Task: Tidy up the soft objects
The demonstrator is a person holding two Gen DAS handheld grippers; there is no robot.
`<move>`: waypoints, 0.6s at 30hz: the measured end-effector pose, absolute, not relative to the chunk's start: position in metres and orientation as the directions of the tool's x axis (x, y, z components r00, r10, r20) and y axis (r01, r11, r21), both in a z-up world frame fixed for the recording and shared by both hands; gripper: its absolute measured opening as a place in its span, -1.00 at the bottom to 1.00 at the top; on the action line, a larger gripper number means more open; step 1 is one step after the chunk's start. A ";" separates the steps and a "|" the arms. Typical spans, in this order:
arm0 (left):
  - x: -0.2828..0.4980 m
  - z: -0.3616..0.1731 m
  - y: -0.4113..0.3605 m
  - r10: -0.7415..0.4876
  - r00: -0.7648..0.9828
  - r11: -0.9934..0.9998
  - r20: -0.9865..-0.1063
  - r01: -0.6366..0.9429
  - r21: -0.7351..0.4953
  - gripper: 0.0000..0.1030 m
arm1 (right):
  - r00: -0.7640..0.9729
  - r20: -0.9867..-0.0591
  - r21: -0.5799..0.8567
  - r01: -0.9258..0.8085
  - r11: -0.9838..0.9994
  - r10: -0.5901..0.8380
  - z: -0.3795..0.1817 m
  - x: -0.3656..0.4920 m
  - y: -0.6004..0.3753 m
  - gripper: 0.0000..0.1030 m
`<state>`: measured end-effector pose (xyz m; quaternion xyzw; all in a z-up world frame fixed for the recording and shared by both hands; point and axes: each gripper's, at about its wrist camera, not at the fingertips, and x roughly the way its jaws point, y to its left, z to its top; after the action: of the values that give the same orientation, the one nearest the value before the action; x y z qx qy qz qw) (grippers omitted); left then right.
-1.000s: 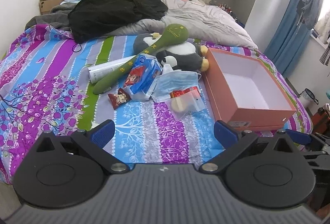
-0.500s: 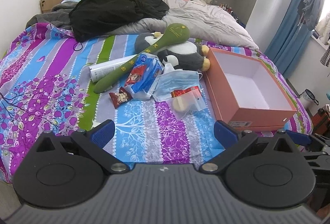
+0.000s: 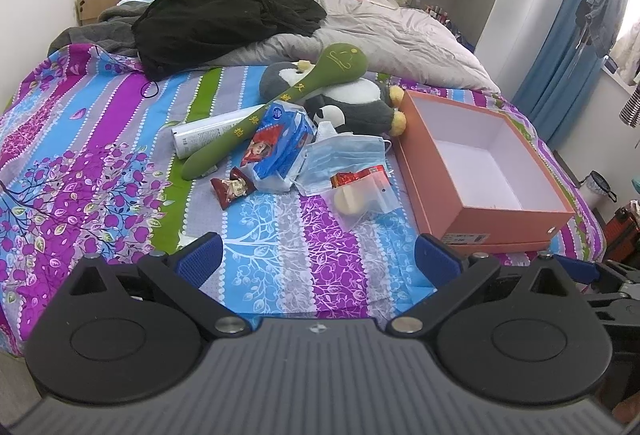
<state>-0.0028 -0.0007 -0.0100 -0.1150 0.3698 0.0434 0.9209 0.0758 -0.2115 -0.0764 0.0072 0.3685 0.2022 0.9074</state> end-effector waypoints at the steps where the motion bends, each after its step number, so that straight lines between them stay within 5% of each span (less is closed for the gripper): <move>1: -0.003 -0.010 -0.001 -0.003 0.721 0.970 -0.693 -0.167 -0.178 1.00 | 0.648 -0.666 0.158 -0.363 0.918 0.370 -0.077 0.075 -0.211 1.00; 18: -0.003 -0.011 -0.001 -0.011 0.716 0.969 -0.698 -0.165 -0.184 1.00 | 0.654 -0.672 0.130 -0.359 0.924 0.349 -0.078 0.075 -0.209 1.00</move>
<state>-0.0028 -0.0014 -0.0108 -0.1172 0.3743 0.0418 0.9189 0.0752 -0.2088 -0.0781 -0.0071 0.3678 0.1946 0.9093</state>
